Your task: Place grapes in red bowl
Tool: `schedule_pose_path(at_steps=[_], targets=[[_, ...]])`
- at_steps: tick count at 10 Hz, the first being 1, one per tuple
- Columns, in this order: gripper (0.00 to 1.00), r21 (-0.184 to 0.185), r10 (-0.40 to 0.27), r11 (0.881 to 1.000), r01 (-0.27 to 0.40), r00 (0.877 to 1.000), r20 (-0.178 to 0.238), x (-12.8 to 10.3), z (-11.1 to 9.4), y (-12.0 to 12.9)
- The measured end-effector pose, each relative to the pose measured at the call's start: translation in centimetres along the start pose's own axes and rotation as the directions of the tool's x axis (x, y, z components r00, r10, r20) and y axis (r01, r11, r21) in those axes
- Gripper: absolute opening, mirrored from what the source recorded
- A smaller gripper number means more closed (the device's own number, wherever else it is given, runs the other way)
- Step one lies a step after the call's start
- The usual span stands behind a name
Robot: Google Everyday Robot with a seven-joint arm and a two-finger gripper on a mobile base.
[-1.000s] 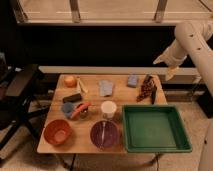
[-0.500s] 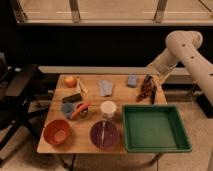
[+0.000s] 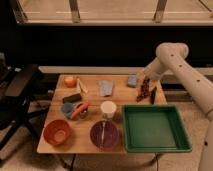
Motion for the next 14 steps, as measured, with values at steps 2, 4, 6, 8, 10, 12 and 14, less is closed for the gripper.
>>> schedule_pose_path(at_steps=[2, 4, 6, 8, 10, 12, 14], targets=[[0.70, 0.000, 0.006, 1.000, -0.006, 1.000, -0.004, 0.3, -0.2, 0.3], [0.70, 0.000, 0.001, 1.000, -0.001, 1.000, -0.002, 0.0, 0.0, 0.0], [0.70, 0.001, 0.002, 1.000, -0.002, 1.000, -0.005, 0.2, 0.1, 0.1], [0.70, 0.006, -0.001, 1.000, 0.001, 1.000, -0.007, 0.5, 2.3, -0.8], [0.70, 0.011, 0.006, 1.000, -0.006, 1.000, -0.008, 1.3, 4.6, -1.1], [0.70, 0.016, 0.015, 1.000, -0.015, 1.000, -0.002, 1.9, 6.5, -1.3], [0.70, -0.001, 0.019, 1.000, -0.019, 0.999, 0.027, 1.9, 8.2, -1.1]])
